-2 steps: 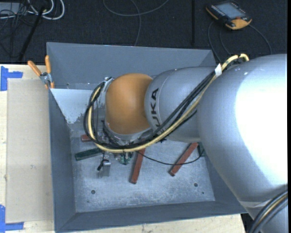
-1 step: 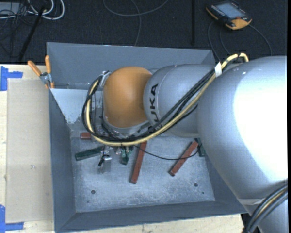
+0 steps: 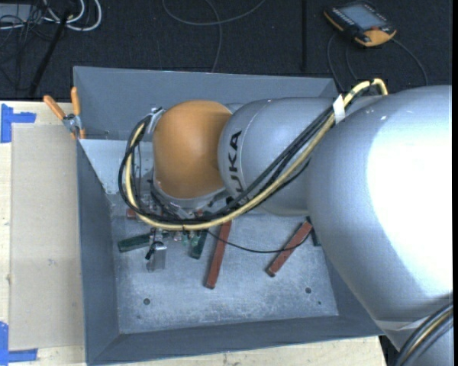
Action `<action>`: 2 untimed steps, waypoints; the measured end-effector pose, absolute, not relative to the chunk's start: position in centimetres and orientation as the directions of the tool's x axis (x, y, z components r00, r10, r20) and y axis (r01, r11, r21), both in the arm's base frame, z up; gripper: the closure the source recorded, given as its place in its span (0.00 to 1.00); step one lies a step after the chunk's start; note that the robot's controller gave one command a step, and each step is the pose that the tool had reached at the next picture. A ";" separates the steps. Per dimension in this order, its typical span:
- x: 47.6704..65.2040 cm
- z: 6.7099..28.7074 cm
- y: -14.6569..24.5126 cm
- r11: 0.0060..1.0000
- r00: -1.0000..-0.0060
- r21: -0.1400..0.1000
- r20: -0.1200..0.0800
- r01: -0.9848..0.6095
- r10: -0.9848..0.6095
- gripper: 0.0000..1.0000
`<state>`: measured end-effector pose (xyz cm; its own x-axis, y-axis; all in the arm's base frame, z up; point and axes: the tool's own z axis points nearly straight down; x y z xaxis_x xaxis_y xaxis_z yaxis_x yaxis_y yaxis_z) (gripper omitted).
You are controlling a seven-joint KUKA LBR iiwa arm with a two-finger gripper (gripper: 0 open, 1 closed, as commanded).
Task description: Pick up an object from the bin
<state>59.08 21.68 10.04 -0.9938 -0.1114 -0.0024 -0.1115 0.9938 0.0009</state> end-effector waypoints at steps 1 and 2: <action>59.5 7.0 20.7 0.982 -0.982 0.000 0.001 -0.189 -0.189 0.00; 59.7 7.0 19.8 1.000 -1.000 0.001 -0.001 0.026 0.026 1.00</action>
Offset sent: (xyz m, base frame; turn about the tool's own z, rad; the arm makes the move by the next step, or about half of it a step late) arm 0.0059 -0.0189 -0.0304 0.1370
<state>59.72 19.84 7.01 -0.9997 0.0262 -0.0007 0.0262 0.9997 0.0013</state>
